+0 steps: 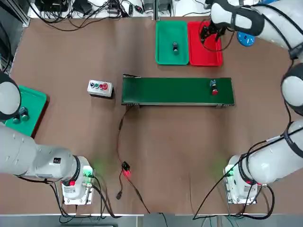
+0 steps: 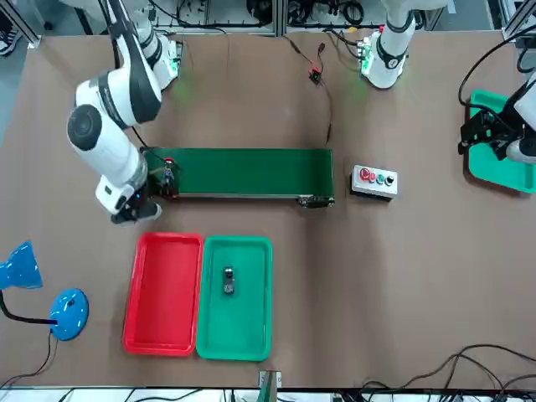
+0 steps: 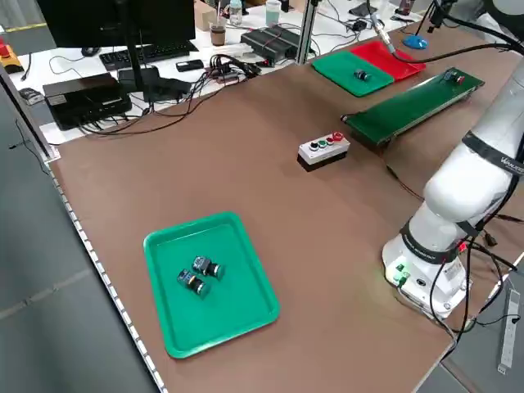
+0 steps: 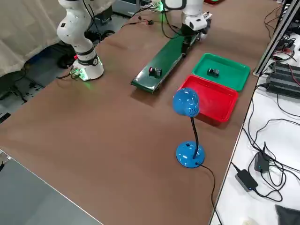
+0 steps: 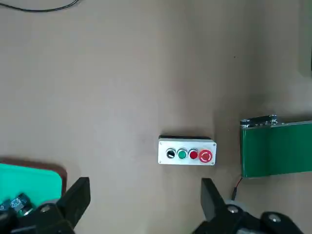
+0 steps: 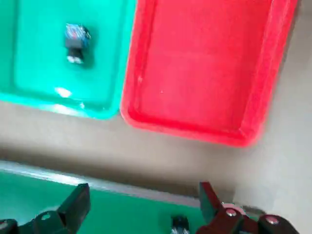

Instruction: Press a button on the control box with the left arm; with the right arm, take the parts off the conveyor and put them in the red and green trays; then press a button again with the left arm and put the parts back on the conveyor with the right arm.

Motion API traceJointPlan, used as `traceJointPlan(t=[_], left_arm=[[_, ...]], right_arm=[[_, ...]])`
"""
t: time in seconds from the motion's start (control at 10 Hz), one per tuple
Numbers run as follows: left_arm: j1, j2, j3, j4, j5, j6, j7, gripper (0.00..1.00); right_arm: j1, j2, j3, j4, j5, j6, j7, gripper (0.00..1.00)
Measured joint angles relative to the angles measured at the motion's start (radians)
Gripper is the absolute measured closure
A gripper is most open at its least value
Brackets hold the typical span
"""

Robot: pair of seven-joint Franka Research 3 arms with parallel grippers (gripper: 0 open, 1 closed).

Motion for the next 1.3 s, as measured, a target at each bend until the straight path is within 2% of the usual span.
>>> traceJointPlan(t=[0.2, 0.5, 0.9, 1.3], left_arm=[[-0.001, 0.0, 0.0, 0.001, 0.0, 0.0, 0.0, 0.0], [-0.001, 0.0, 0.0, 0.001, 0.0, 0.0, 0.0, 0.0], [-0.001, 0.0, 0.0, 0.001, 0.0, 0.0, 0.0, 0.0], [-0.001, 0.0, 0.0, 0.001, 0.0, 0.0, 0.0, 0.0]], right_arm=[[0.036, 0.164, 0.001, 0.119, 0.041, 0.166, 0.083, 0.01], [0.117, 0.353, 0.003, 0.164, 0.042, 0.48, 0.249, 0.01], [0.144, 0.473, 0.002, 0.225, 0.043, 0.675, 0.377, 0.01], [0.157, 0.547, 0.002, 0.245, 0.042, 0.779, 0.395, 0.03]])
